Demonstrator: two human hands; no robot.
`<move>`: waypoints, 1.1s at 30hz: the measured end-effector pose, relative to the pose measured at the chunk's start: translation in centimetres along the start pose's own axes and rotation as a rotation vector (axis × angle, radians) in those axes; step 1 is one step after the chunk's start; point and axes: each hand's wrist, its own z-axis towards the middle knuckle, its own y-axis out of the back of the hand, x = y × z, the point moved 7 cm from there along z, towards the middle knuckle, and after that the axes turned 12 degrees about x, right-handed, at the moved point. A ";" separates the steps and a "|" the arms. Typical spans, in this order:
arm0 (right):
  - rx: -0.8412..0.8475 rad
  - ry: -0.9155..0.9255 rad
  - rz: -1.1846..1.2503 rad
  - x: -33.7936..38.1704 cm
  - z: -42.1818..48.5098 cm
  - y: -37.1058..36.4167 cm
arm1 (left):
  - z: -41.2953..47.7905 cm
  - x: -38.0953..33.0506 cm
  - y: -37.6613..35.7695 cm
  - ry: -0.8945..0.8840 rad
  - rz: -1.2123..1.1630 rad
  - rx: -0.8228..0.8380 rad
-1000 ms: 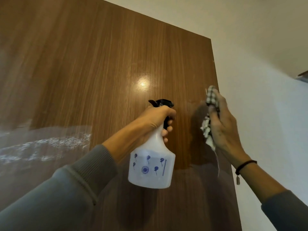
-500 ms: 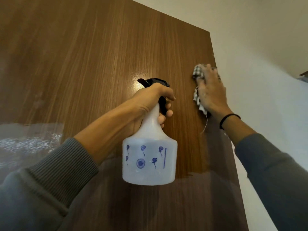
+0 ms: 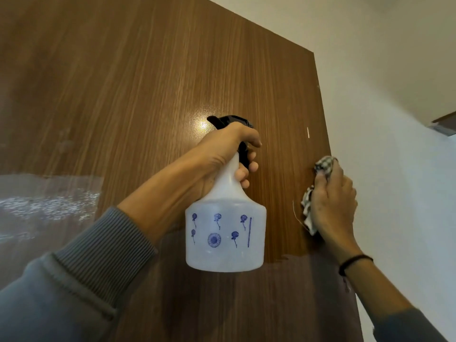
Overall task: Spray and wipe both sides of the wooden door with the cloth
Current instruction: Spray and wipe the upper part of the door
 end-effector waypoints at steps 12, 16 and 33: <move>0.102 0.346 -0.012 6.9 -4.3 -3.7 | 0.0 0.1 0.2 -0.013 -0.013 -0.010; 0.160 0.467 -0.027 9.0 1.3 -2.8 | 0.2 0.2 0.1 -0.003 0.006 -0.021; 0.360 0.802 -0.044 17.0 5.3 -4.1 | 1.1 0.3 0.4 0.061 0.049 -0.077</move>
